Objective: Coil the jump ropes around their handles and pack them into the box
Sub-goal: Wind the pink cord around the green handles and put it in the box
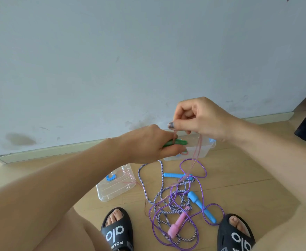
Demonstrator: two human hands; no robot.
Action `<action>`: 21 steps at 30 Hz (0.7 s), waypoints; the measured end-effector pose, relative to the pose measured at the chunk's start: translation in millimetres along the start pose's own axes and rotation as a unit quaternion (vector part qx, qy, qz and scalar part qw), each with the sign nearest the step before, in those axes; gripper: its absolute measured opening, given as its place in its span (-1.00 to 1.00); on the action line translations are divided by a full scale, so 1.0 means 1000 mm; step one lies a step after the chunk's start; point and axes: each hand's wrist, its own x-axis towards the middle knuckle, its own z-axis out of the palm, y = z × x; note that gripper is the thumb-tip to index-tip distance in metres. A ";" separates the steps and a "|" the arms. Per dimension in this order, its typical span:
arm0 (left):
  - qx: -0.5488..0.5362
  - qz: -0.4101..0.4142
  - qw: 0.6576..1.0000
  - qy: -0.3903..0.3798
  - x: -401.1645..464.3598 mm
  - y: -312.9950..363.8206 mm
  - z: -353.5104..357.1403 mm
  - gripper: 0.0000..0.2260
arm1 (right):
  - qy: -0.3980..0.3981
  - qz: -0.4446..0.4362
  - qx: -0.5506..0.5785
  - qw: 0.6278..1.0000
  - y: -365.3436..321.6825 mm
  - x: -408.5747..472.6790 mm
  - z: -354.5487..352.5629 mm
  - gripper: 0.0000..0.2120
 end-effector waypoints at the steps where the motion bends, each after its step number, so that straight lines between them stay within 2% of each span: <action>1: -0.046 -0.001 0.999 0.011 0.000 0.003 -0.003 -0.64 | 0.005 0.013 0.026 1.000 0.003 0.002 -0.002 -0.82; 4: -0.186 -0.022 0.980 0.064 -0.004 0.007 -0.016 -0.65 | 0.019 0.057 0.125 0.990 0.010 0.006 0.000 -0.78; 8: -0.338 -0.064 0.934 0.098 -0.006 0.005 -0.024 -0.64 | 0.037 0.083 0.194 0.977 0.011 0.011 0.020 -0.75; 12: -0.450 -0.115 0.879 0.108 -0.003 0.006 -0.026 -0.63 | 0.073 0.109 0.198 0.971 0.006 0.010 0.037 -0.61; 14: -0.486 -0.134 0.857 0.107 0.000 0.005 -0.028 -0.61 | 0.089 0.125 0.204 0.967 0.003 0.008 0.041 -0.59; 17: -0.523 -0.172 0.824 0.132 0.003 -0.005 -0.032 -0.68 | 0.086 0.133 0.177 0.971 0.002 0.004 0.044 -0.61; 18: -0.511 -0.185 0.828 0.136 0.002 -0.011 -0.033 -0.71 | 0.083 0.135 0.162 0.974 0.002 0.002 0.045 -0.62; 21: -0.422 -0.204 0.877 0.105 -0.001 -0.024 -0.031 -0.73 | 0.086 0.127 0.069 0.986 0.002 0.000 0.044 -0.66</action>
